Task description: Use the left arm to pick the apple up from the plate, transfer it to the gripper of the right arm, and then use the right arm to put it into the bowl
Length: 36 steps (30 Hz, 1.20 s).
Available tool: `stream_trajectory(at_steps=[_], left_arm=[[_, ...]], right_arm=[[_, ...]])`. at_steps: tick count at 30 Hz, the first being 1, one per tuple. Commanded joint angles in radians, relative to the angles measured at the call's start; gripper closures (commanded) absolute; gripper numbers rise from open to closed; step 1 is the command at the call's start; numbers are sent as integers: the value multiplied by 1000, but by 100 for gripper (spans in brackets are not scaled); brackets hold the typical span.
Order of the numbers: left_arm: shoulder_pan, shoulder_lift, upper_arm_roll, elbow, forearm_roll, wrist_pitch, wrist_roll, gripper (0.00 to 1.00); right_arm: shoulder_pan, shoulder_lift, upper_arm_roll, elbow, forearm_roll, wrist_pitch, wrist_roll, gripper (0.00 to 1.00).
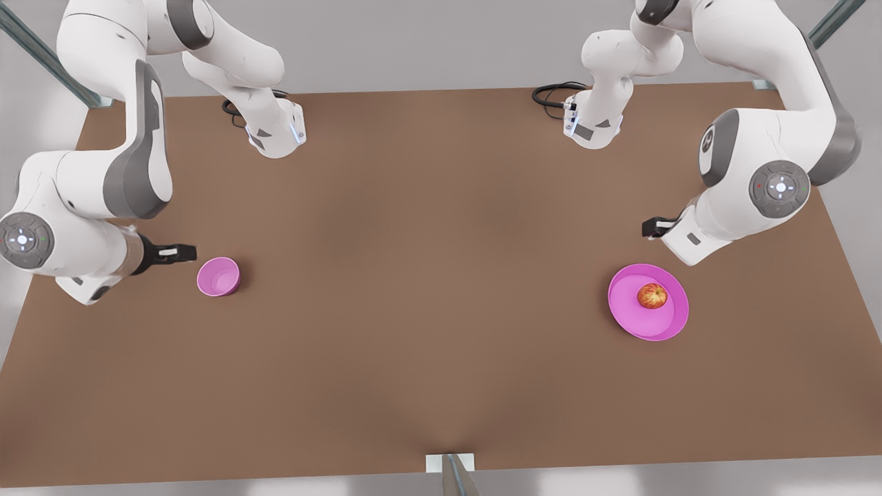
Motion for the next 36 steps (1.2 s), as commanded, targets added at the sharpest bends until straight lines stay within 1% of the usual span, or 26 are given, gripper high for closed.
stream_trajectory(at_steps=[1, 3, 5, 6, 7, 9, 11, 13, 15, 17, 28, 33, 34, 35, 36], left_arm=[[0, -1, 1, 1, -6, 12, 14, 0], [5, 18, 16, -2, -9, 17, 25, 0], [49, 96, 61, -41, -12, 187, 120, 0], [69, 114, 67, -139, -12, 360, 120, 0], [57, 102, 90, -297, -12, 583, 121, 0], [60, 108, 90, -441, -14, 808, 121, 0], [88, 150, 90, -507, -14, 917, 121, 0], [106, 156, 94, -577, -54, 965, 121, 0], [109, 157, 96, -608, -74, 982, 123, 0], [135, 188, 104, -607, -74, 1032, 155, 0], [167, 239, 105, -656, -72, 1032, 157, 0], [181, 268, 105, -654, -74, 1074, 154, 0], [181, 272, 105, -654, -74, 1077, 155, 0], [181, 274, 104, -654, -77, 1078, 154, 0], [181, 280, 104, -656, -100, 1078, 154, 0]], right_arm=[[-4, -1, 0, 0, -3, 75, -40, 0], [0, -1, 0, 7, -9, 78, -40, 0], [0, 0, 2, 8, -11, 77, -38, 0], [6, 2, 2, 13, -12, 78, -37, 0], [6, 3, 2, 11, -12, 72, -37, 0], [49, 15, 2, 11, -20, 77, -29, 0], [72, 14, 2, 13, -55, 70, -24, 0], [72, 14, 0, 13, -52, 67, -23, 0], [68, 14, 0, 13, -53, 64, -21, 0], [68, 14, 0, 23, -54, 64, -20, 0], [65, 15, 0, 30, -55, 64, -34, 0], [63, 17, -4, 31, -60, 66, -34, 0], [60, 18, -9, 37, -57, 64, -21, 0], [11, 5, -15, 17, -44, 66, -23, 0], [16, 2, -12, 8, -35, 64, -18, 0]])
